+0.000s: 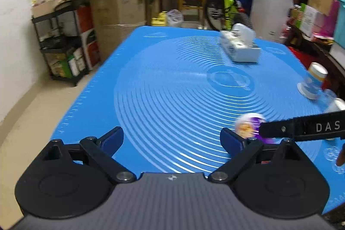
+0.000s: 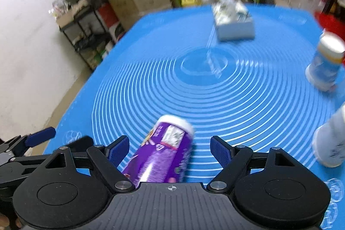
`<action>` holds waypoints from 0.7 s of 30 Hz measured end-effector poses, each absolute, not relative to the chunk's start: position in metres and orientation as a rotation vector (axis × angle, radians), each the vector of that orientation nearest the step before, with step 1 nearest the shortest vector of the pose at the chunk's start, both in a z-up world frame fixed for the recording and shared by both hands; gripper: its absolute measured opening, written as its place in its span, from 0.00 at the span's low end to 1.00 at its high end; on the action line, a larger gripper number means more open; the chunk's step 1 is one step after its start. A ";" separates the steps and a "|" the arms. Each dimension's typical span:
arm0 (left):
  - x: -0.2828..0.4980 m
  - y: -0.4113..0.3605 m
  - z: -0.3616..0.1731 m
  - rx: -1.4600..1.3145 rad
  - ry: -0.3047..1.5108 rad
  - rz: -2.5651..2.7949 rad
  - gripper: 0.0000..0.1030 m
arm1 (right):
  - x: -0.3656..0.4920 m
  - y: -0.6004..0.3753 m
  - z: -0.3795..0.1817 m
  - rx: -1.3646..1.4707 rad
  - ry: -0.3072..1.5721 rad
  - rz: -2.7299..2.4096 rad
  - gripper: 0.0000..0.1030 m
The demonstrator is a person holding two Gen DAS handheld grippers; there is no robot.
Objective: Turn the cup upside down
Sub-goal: 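Grasp the purple cup with the right tool while the left tool releases it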
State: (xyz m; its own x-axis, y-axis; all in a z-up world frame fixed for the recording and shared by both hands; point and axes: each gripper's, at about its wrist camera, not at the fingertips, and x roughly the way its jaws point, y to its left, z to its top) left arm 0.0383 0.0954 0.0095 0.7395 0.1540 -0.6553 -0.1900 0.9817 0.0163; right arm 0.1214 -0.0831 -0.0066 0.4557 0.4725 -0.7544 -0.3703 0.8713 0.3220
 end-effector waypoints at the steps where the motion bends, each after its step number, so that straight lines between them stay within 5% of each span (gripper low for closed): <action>1: 0.040 0.098 0.008 -0.048 0.718 0.199 0.93 | 0.127 -0.078 -0.012 0.122 1.004 0.526 0.82; 12: 0.037 0.108 -0.005 -0.057 0.746 0.191 0.93 | 0.152 -0.050 -0.043 0.148 1.226 0.537 0.73; 21: 0.031 0.106 -0.006 -0.087 0.737 0.178 0.93 | 0.111 -0.063 -0.025 0.074 0.927 0.528 0.69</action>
State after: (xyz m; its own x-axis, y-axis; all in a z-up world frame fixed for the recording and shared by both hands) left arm 0.0305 0.1063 -0.0063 0.7262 0.1308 -0.6750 -0.1916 0.9813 -0.0160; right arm 0.1109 -0.0628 -0.0253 0.4835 0.4639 -0.7424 -0.4018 0.8710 0.2826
